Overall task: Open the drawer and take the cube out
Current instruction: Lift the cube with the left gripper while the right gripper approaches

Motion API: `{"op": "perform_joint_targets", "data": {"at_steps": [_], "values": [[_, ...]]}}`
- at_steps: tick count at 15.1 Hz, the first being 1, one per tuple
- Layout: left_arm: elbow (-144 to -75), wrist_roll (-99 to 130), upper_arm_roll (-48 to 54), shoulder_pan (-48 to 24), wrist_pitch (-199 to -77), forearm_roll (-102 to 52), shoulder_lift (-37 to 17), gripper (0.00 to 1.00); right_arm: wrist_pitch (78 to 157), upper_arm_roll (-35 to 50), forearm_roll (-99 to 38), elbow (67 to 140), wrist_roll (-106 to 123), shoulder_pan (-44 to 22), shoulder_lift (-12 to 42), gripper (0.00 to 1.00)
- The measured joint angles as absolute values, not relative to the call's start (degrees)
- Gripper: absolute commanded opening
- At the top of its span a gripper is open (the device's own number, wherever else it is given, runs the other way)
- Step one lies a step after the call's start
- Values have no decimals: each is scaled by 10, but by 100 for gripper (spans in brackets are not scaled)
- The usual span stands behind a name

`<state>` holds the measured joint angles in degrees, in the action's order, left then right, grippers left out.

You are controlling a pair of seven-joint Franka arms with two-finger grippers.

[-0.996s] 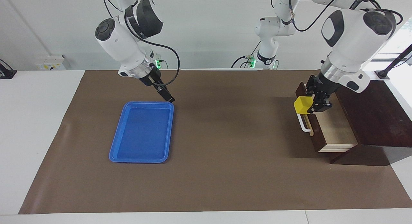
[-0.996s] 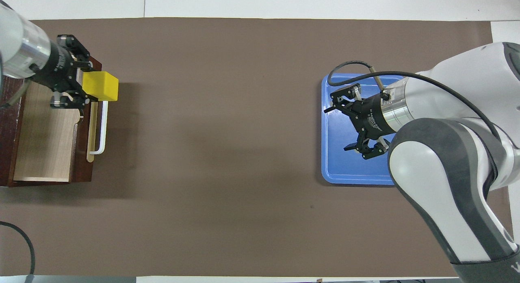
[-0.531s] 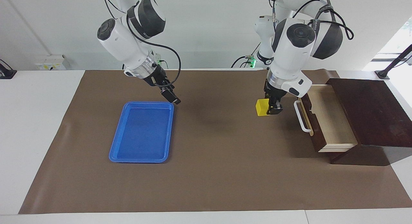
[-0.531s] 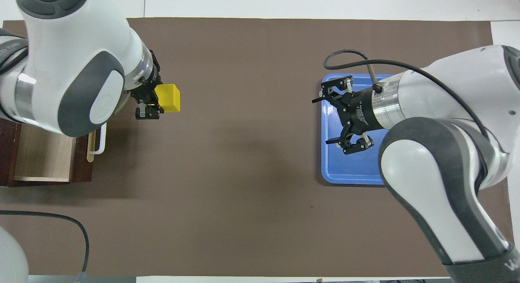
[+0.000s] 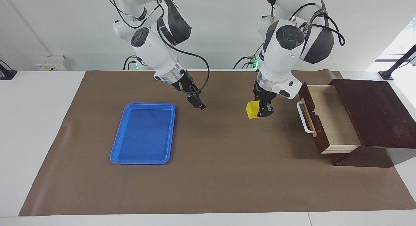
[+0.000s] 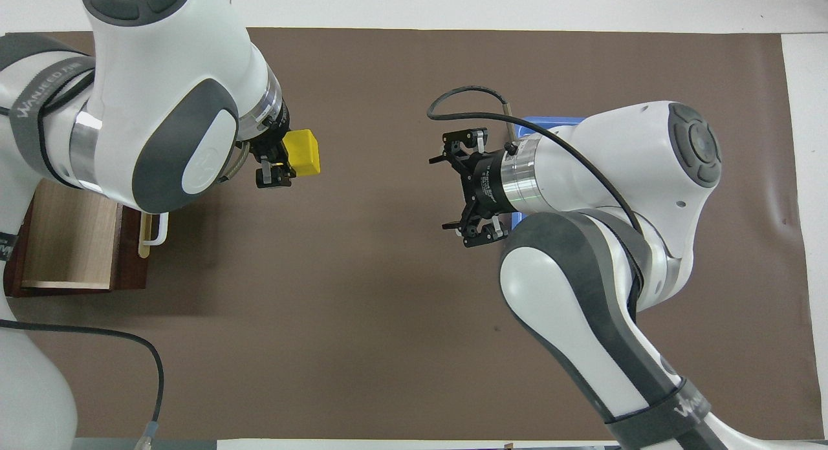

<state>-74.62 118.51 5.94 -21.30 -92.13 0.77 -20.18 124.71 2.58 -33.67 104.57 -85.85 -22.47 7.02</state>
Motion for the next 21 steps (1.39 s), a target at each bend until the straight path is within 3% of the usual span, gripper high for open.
{"op": "perform_joint_targets", "data": {"at_steps": [7,14,21], "values": [[-745,1191,59,-215,-923,5,-202,0,1235,26,-337,980,-885,-272,103,100],[-745,1191,59,-215,-923,4,-202,0,1194,25,-335,875,-936,-279,157,100],[-745,1191,59,-215,-923,4,-202,0,1196,24,-329,854,-954,-299,185,100]]}}
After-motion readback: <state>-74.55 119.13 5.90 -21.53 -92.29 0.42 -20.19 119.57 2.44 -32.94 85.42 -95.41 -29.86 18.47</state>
